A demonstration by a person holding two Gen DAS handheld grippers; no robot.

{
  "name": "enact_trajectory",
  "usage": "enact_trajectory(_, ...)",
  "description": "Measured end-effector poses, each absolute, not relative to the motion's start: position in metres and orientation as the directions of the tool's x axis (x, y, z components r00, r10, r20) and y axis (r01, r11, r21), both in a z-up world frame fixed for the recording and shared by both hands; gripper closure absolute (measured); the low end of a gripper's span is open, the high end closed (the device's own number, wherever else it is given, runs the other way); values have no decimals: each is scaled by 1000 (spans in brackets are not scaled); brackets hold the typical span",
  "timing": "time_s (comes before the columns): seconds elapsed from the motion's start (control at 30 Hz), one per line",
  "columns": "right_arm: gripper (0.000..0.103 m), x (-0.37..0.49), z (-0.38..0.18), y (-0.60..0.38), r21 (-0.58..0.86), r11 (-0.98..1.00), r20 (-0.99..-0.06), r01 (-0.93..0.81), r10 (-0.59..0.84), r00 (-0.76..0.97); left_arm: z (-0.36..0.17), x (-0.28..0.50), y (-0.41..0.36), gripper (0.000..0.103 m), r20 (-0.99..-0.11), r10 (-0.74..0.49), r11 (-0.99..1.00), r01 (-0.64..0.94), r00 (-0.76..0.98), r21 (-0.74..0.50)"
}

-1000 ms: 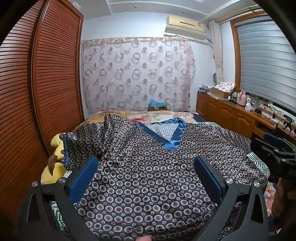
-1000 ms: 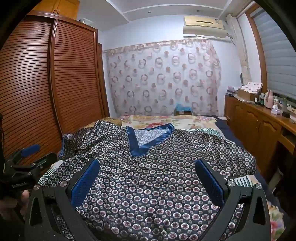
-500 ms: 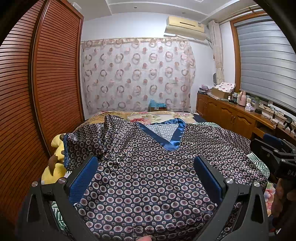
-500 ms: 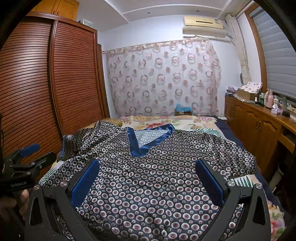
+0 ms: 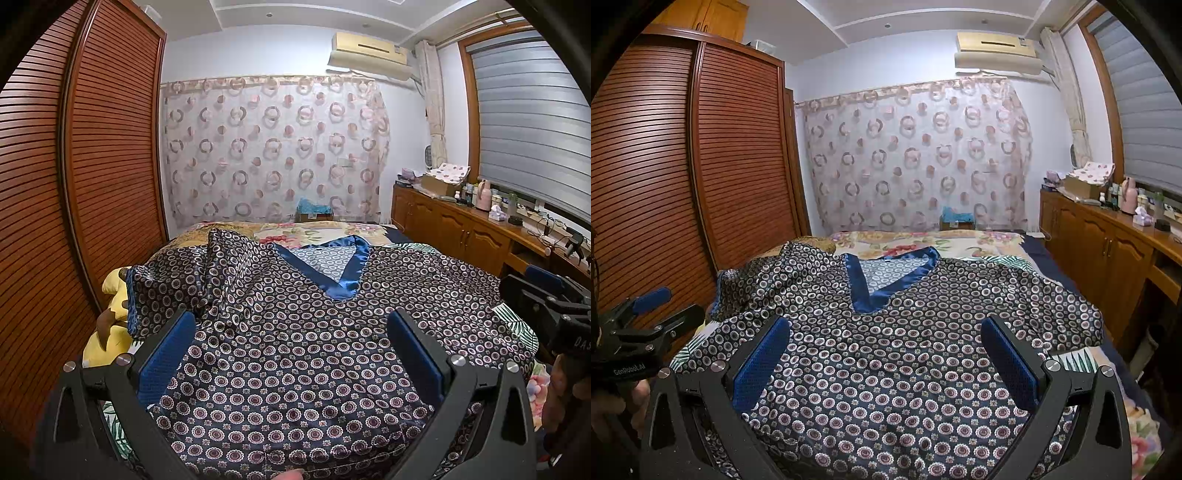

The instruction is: Fold small clothes

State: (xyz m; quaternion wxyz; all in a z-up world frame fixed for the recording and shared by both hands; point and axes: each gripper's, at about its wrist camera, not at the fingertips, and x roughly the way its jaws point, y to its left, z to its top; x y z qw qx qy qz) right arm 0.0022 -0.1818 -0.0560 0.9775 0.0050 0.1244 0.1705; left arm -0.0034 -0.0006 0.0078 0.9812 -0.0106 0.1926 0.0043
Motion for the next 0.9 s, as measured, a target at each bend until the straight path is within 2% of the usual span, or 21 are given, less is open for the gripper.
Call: enact_trajectory(0.9,0,2,-56,-182,52,942,-237,-332,334,912,12,-4,-2,0,-376,3,1000,-10,927,-17)
